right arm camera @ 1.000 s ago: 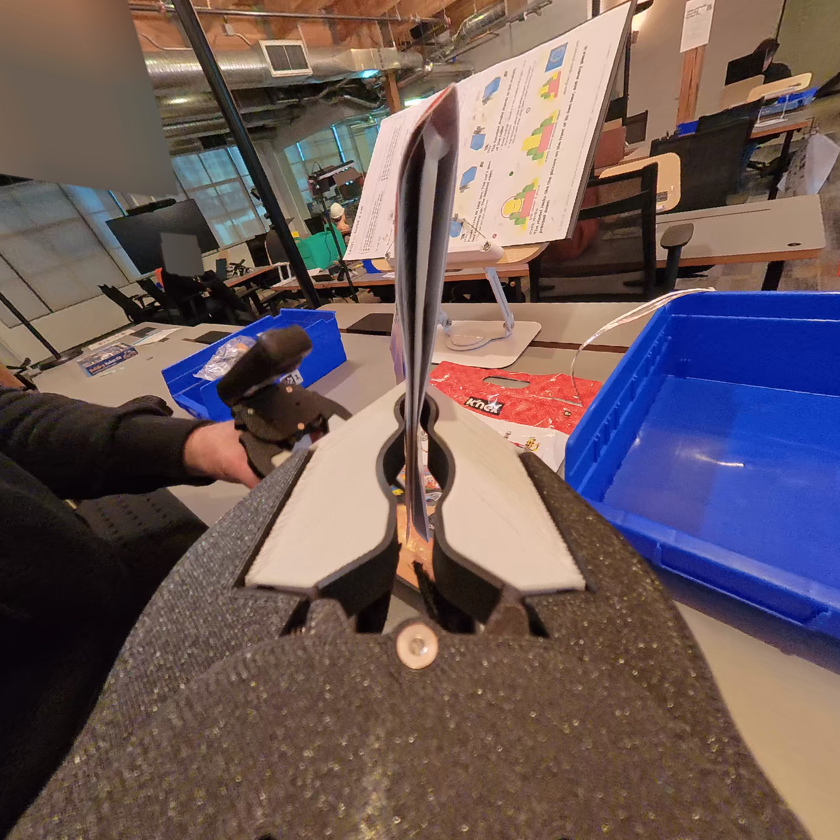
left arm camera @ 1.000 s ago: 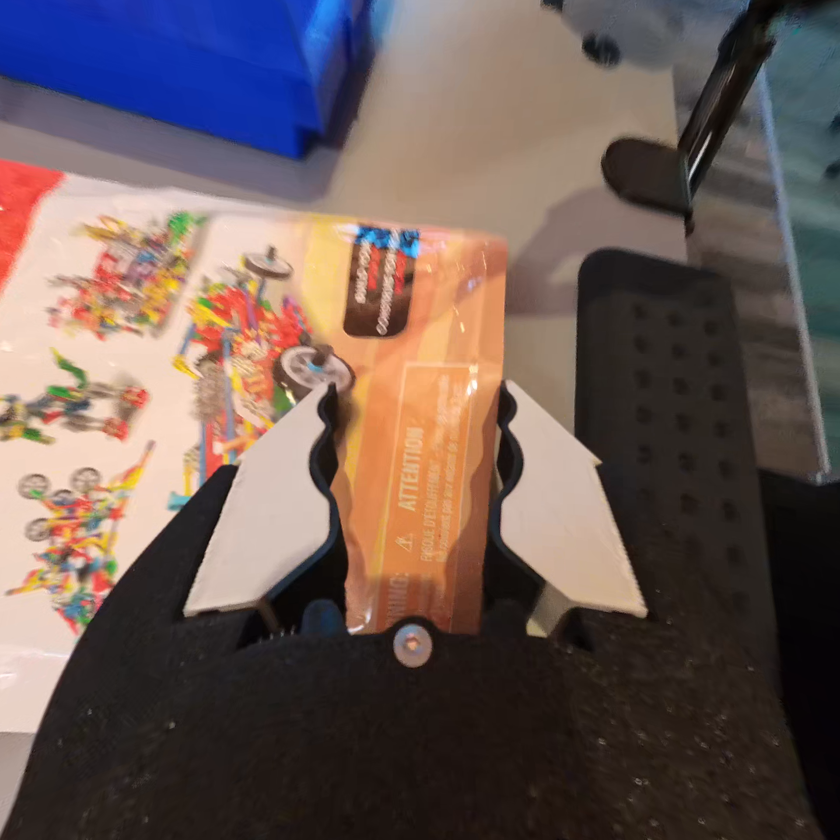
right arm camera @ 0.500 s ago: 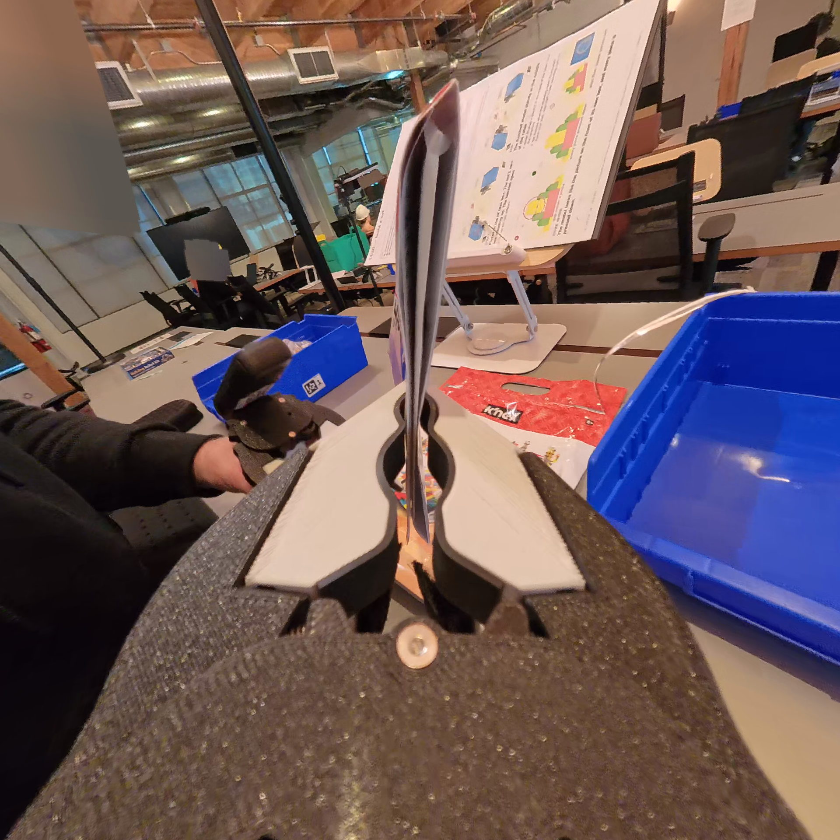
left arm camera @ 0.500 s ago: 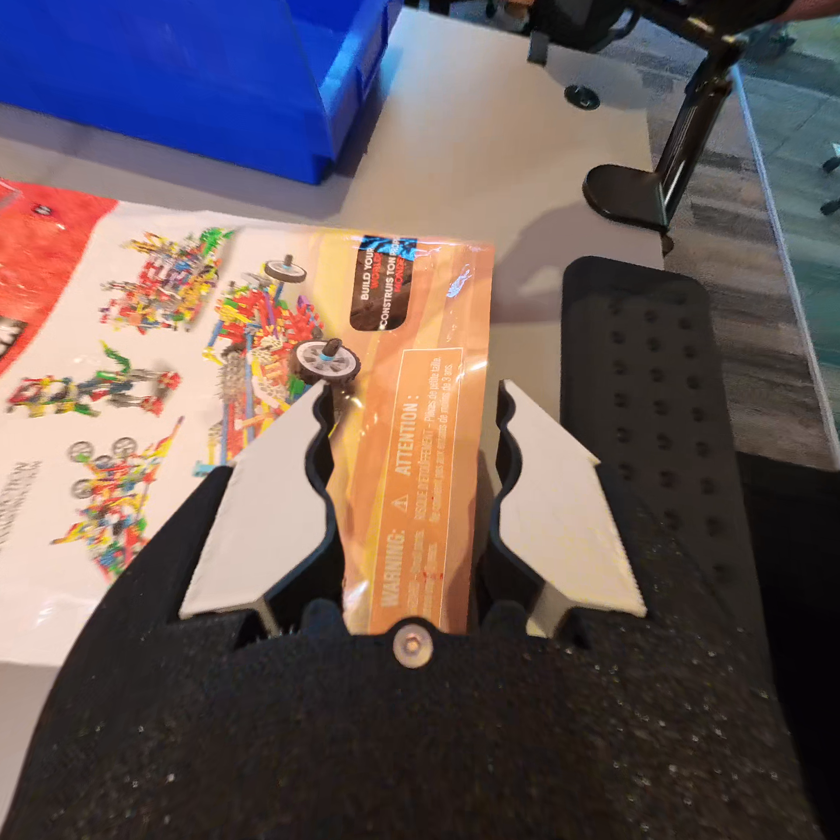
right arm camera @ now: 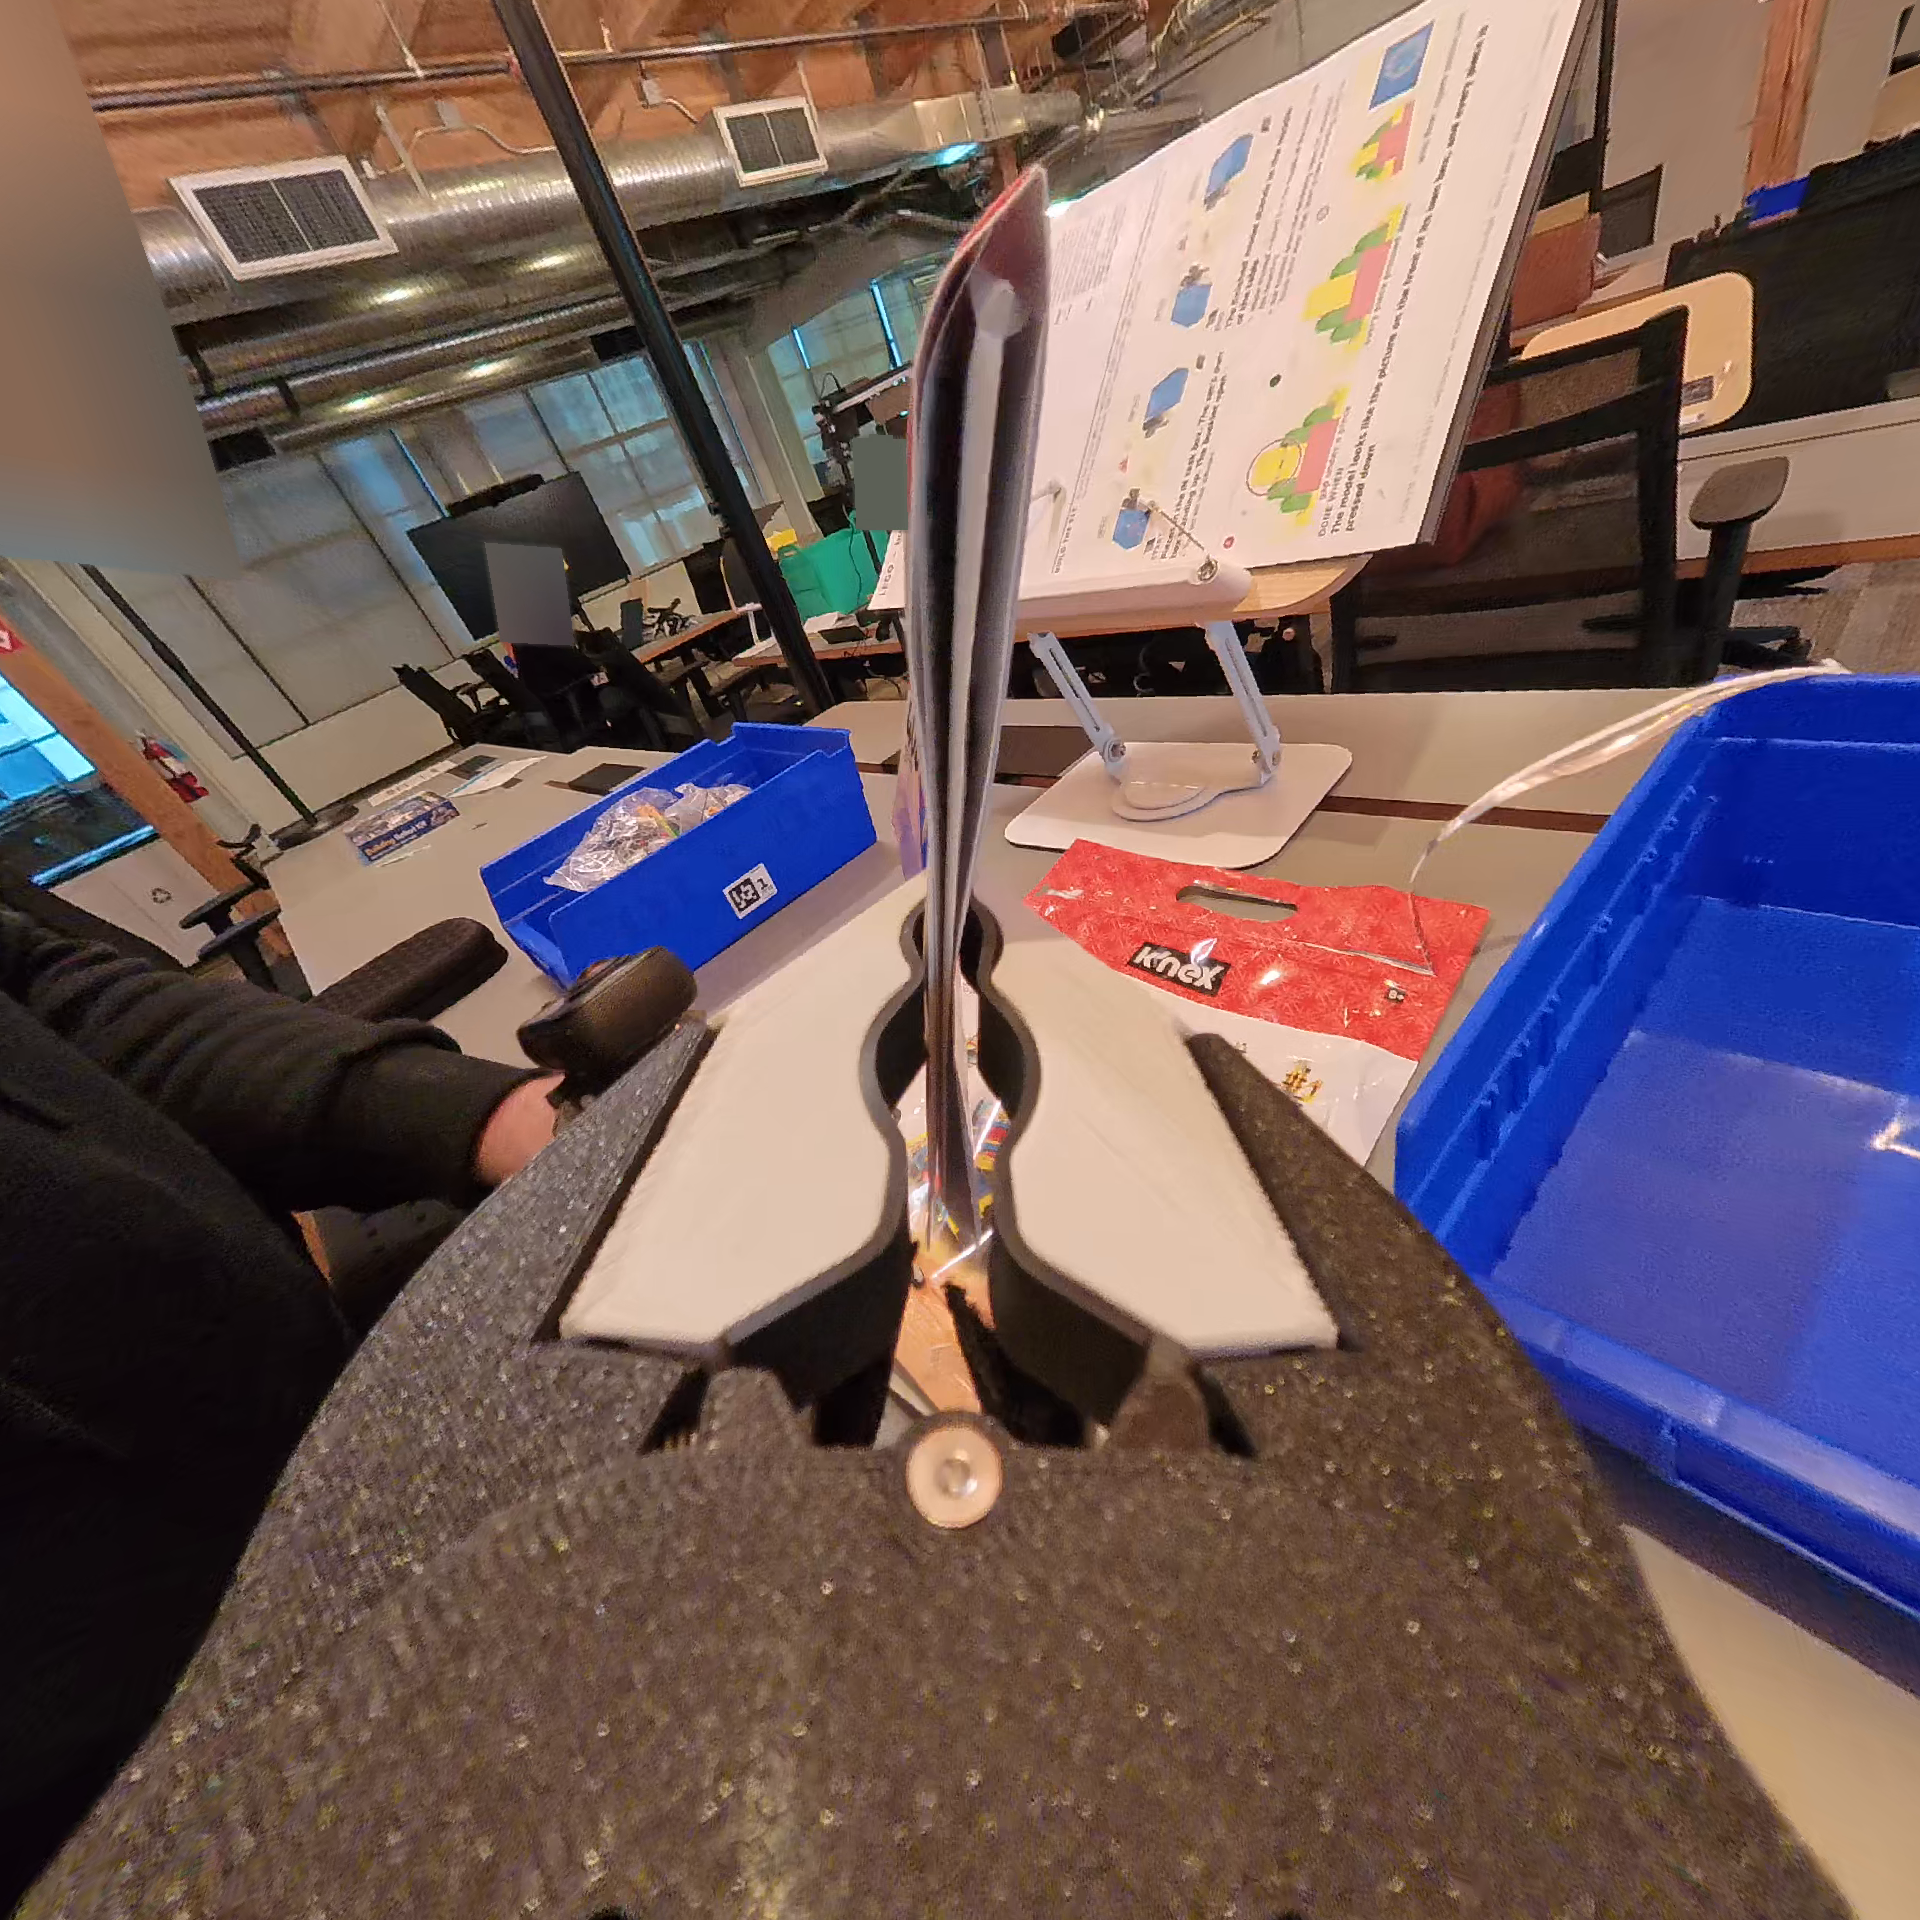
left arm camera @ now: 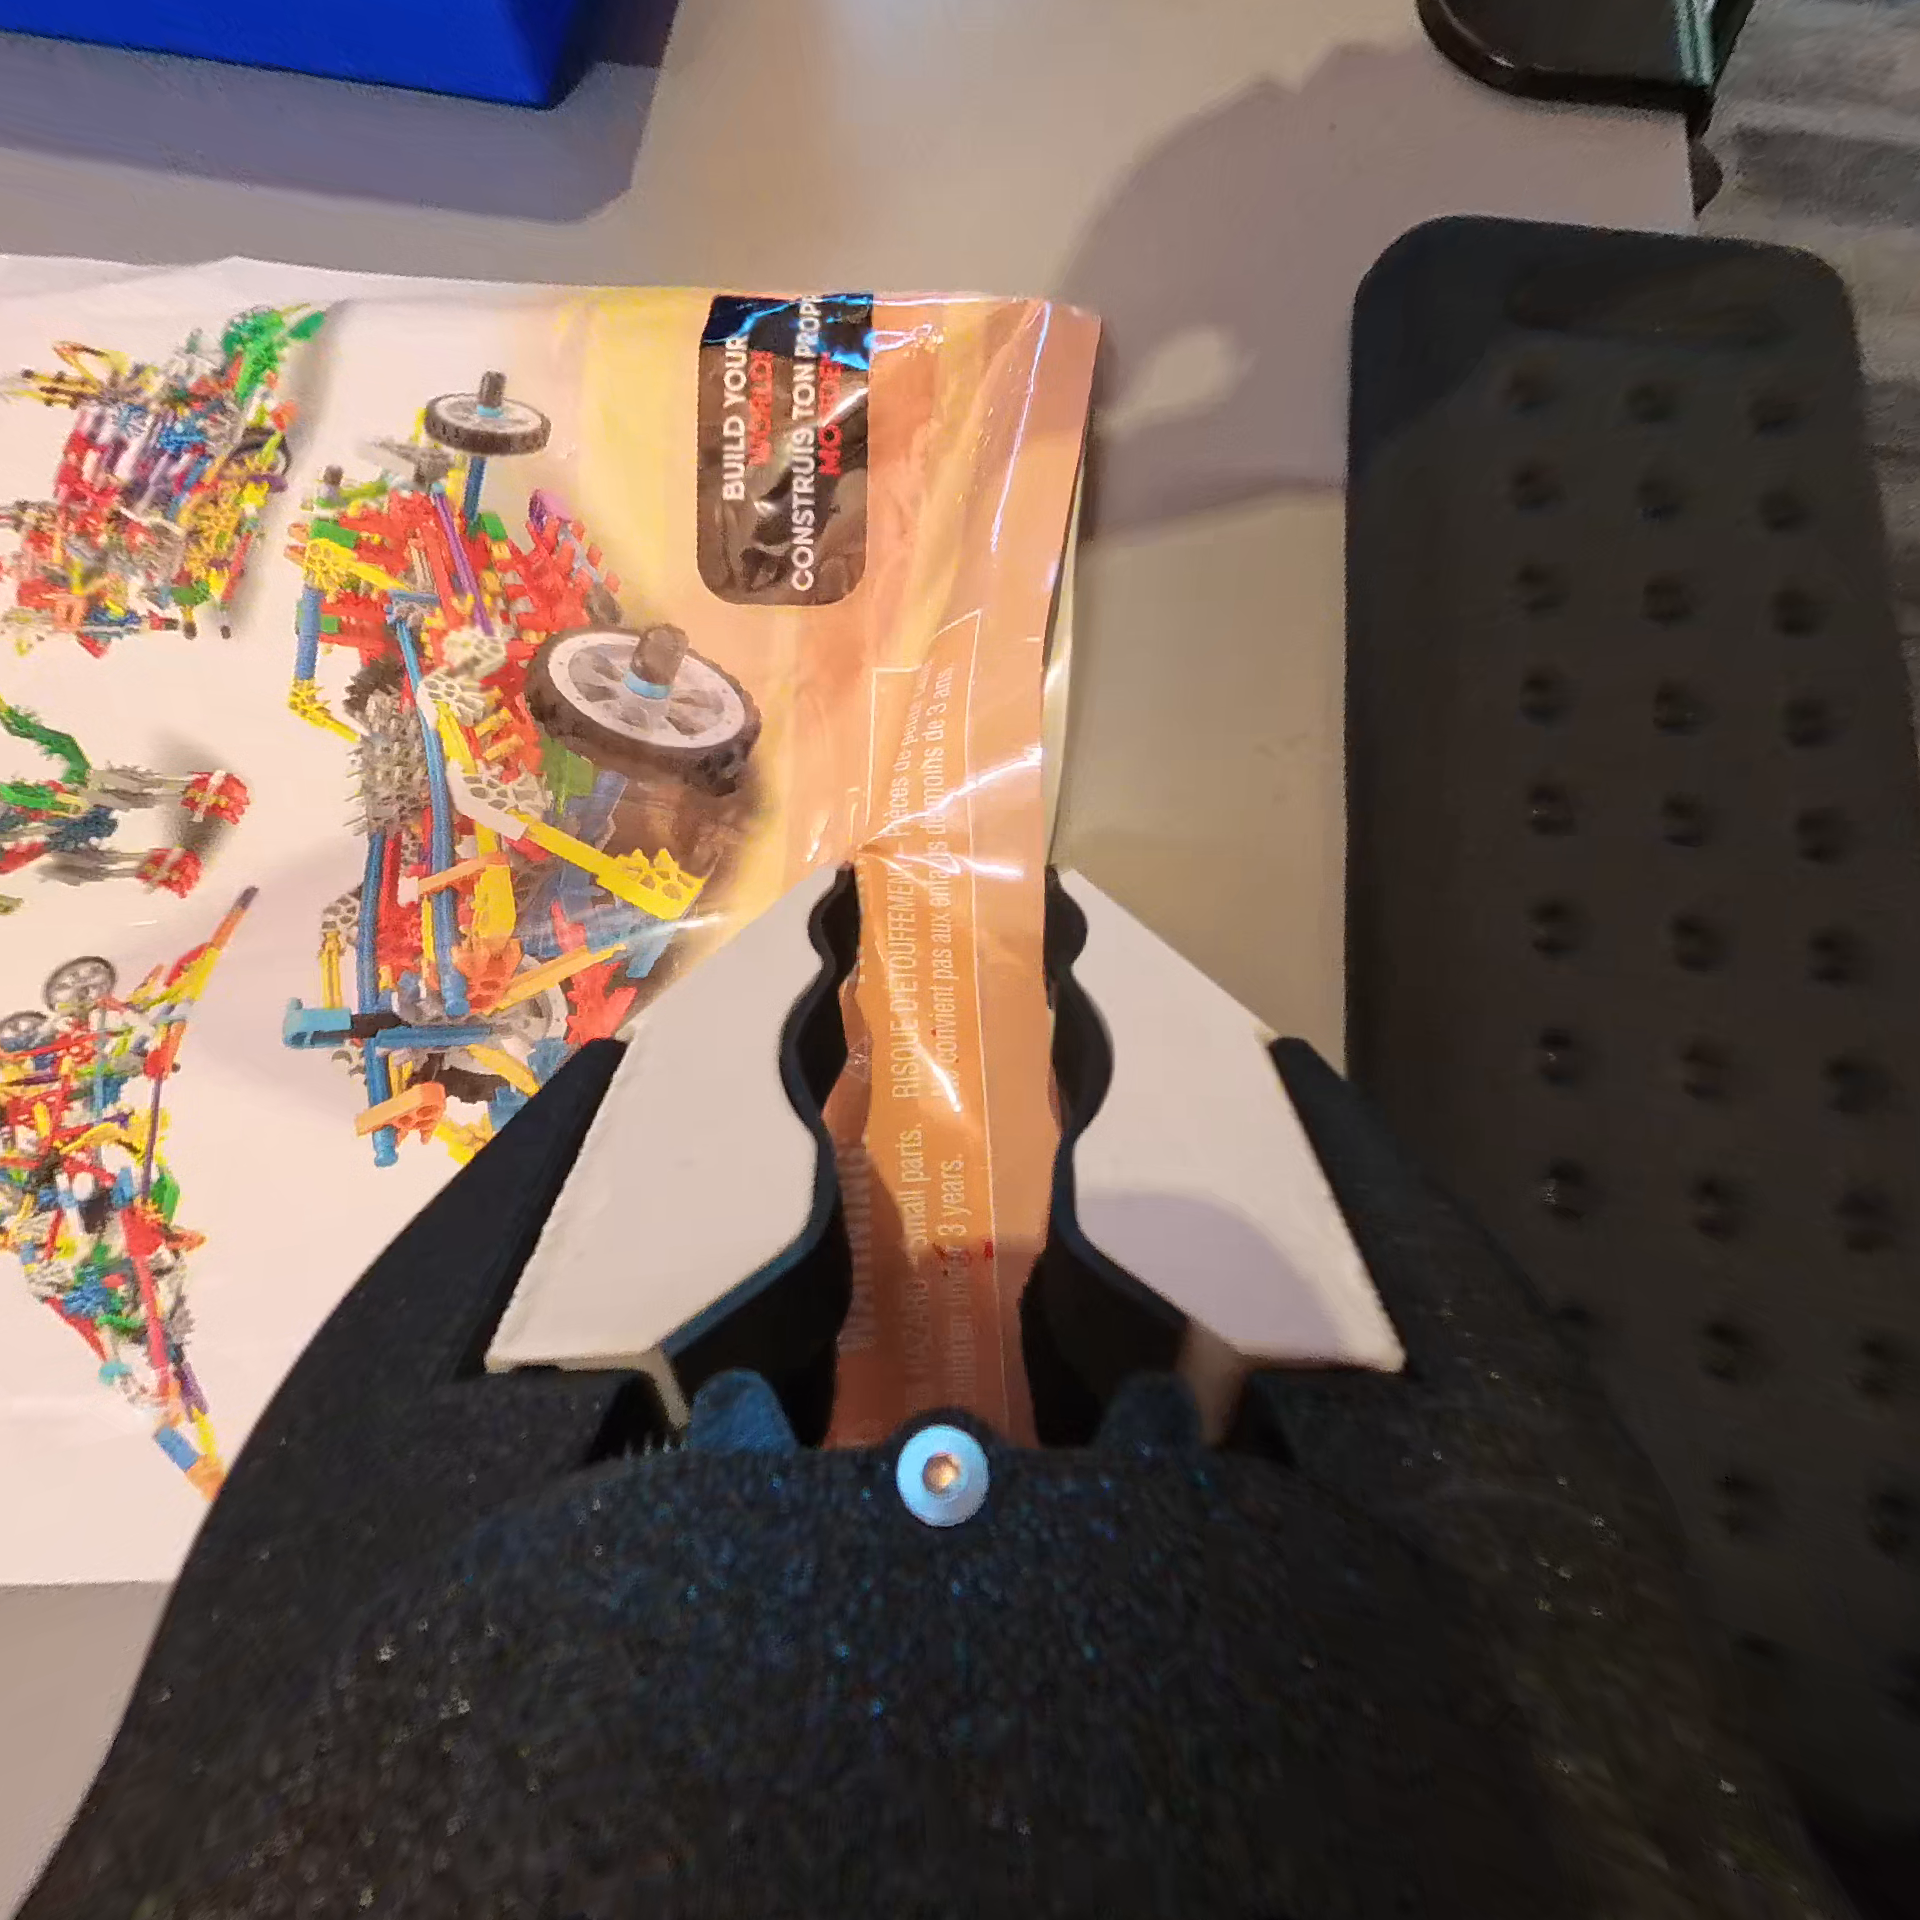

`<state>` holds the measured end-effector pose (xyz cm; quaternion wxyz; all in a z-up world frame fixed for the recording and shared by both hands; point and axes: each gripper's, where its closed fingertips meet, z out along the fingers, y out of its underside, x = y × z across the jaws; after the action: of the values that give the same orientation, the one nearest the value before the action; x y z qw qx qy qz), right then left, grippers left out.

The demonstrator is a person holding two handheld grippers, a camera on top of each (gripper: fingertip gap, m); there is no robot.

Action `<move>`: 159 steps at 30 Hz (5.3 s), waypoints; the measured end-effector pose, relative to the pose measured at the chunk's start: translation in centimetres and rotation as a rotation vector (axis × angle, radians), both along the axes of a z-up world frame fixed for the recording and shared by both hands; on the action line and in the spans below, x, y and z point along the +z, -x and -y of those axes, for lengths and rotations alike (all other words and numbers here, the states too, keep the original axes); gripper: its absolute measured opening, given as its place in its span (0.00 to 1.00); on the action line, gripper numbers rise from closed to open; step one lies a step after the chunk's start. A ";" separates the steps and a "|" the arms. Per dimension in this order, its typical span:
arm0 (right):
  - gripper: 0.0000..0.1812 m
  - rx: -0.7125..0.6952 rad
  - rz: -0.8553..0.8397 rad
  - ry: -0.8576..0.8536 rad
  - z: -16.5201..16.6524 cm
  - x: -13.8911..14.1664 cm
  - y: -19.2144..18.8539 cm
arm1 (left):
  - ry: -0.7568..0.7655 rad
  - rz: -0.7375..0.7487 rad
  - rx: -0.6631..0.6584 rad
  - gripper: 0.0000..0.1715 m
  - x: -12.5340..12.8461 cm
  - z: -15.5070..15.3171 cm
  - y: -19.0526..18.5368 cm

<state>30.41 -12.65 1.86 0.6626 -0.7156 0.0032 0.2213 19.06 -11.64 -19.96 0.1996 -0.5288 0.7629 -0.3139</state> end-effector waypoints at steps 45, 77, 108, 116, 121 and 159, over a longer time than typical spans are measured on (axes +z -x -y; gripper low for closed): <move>0.00 0.110 -0.046 -0.033 -10.4 3.8 -1.1 | -0.084 0.302 0.481 0.37 14.4 -19.3 3.6; 0.00 0.198 0.097 0.130 -40.9 6.0 -2.9 | -0.146 0.393 0.899 0.00 20.1 -45.9 -1.3; 0.08 0.163 0.486 0.340 -39.7 -2.1 0.3 | -0.344 0.503 0.680 0.03 23.6 -41.8 -3.0; 0.00 0.190 0.410 0.304 -39.5 -2.2 0.6 | -0.265 0.345 0.718 0.00 19.3 -43.1 -4.4; 0.06 0.237 0.409 0.319 -38.9 -2.9 0.3 | -0.291 0.354 0.733 0.00 19.2 -43.4 -4.1; 0.11 0.122 0.637 0.224 -38.3 -1.8 0.8 | -0.236 0.478 0.828 0.10 21.3 -43.2 -1.6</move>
<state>29.58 25.67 0.08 0.5332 -0.8158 -0.2226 0.0244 20.63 31.54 1.35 0.5357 -0.6745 0.4518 -0.2325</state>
